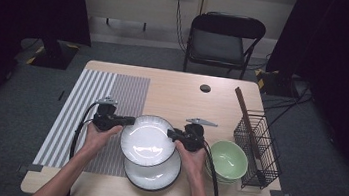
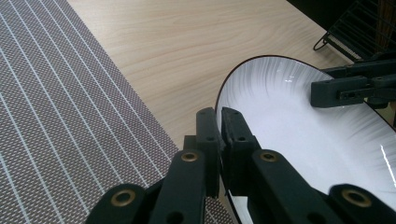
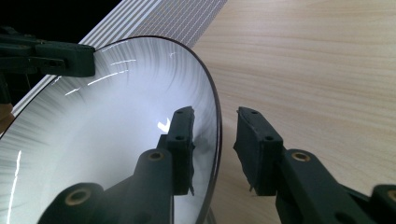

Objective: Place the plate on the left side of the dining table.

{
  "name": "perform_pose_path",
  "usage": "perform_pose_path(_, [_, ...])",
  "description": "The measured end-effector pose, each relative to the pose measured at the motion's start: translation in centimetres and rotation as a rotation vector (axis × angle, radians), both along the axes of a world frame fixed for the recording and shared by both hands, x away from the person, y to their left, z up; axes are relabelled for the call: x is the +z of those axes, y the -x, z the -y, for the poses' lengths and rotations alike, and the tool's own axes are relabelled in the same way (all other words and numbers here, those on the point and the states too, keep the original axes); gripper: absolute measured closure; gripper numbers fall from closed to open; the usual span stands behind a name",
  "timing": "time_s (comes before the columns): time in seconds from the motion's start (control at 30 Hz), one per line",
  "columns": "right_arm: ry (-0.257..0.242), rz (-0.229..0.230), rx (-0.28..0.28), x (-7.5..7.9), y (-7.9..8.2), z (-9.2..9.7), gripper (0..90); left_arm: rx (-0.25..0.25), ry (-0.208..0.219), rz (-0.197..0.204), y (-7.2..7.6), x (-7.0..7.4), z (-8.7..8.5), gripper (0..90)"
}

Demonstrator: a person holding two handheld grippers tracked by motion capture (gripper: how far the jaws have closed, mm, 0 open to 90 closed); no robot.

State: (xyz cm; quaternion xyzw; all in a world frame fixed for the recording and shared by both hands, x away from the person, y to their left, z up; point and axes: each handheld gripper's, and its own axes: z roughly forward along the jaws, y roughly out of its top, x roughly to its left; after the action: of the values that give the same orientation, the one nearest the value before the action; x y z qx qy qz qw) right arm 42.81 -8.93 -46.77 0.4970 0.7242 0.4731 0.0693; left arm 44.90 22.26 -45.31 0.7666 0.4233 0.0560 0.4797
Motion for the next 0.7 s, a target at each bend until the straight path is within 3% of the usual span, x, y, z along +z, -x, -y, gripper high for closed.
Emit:
perform_pose_path(0.1, [-0.039,-0.034,-0.002,-0.3,-0.1,-0.1,68.0,0.006,-0.006,-0.013,-0.2,-0.3,0.0,86.0])
perform_pose_path(0.17, [-0.063,-0.044,0.010,-0.4,-0.1,-0.3,74.4,0.005,-0.014,-0.026,-0.3,-0.7,-0.1,84.7])
perform_pose_path(0.3, [-0.110,-0.068,-0.017,-0.5,-0.3,-0.1,80.6,0.012,0.031,-0.057,-0.3,-1.0,-0.6,83.9])
perform_pose_path(0.47, [-0.125,-0.065,-0.025,-0.4,-0.3,-0.1,83.5,0.021,-0.005,-0.047,-0.2,-0.7,-0.8,69.6])
perform_pose_path(0.7, [-0.125,-0.046,-0.019,-0.3,-0.4,-0.1,84.4,0.030,-0.009,-0.061,0.5,-0.3,-1.7,54.2])
